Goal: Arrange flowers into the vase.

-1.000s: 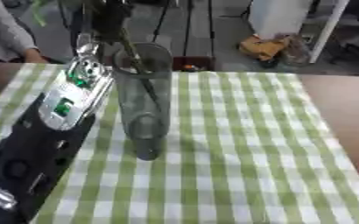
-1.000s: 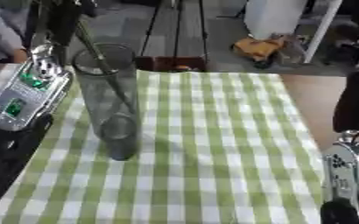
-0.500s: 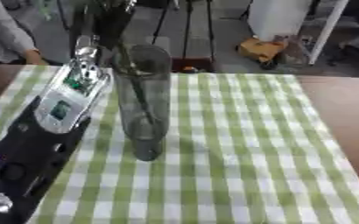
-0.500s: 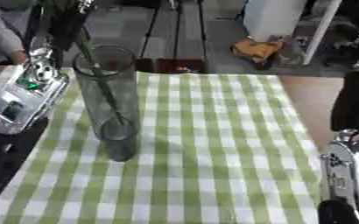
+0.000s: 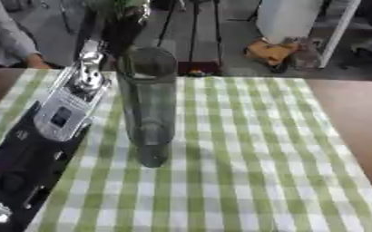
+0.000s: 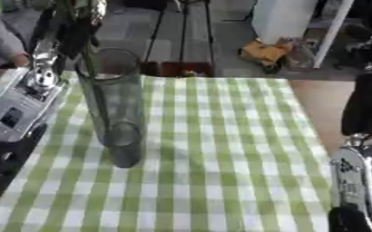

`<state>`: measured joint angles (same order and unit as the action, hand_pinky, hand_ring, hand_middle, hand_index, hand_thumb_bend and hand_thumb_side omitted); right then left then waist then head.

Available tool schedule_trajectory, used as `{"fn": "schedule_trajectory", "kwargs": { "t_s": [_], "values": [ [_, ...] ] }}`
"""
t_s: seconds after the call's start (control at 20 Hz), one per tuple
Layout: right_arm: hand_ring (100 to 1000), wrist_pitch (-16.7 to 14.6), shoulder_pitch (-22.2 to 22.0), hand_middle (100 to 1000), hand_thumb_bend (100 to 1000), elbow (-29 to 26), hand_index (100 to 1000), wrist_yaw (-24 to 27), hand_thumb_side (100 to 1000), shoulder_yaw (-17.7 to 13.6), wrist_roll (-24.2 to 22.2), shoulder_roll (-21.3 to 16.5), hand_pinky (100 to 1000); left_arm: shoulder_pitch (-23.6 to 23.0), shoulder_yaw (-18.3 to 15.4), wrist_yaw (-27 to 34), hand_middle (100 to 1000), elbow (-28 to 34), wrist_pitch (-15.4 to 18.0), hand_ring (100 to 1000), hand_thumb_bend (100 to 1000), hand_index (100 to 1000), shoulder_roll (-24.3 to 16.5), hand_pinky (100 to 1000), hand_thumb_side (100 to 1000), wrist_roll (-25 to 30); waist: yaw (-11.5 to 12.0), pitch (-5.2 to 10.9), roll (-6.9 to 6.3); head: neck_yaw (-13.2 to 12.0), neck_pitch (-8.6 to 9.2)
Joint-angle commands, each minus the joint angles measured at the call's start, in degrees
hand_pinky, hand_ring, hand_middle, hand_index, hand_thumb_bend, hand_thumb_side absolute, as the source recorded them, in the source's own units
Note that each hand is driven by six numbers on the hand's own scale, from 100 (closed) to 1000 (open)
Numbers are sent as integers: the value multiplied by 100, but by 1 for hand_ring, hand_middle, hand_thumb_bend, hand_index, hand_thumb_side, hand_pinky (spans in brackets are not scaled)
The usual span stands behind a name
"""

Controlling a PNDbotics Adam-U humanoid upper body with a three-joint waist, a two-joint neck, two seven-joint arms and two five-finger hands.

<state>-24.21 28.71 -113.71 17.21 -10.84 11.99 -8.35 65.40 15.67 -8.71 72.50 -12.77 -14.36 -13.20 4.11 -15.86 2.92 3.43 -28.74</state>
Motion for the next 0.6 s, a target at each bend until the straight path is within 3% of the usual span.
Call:
{"fn": "schedule_trajectory", "kwargs": {
  "t_s": [0.05,0.6],
  "values": [
    [724,-1,41,638,100,-88,731,-35,848,-24,39,-66,610,77,-2,-102,666,128,8,818,100,789,-157,425,766,172,11,161,-11,23,-28],
    [723,0,17,638,100,-88,730,-51,846,-27,80,-77,610,-1,26,-483,755,332,-51,874,100,877,-350,506,792,598,64,196,-1,58,-55]
  ]
}}
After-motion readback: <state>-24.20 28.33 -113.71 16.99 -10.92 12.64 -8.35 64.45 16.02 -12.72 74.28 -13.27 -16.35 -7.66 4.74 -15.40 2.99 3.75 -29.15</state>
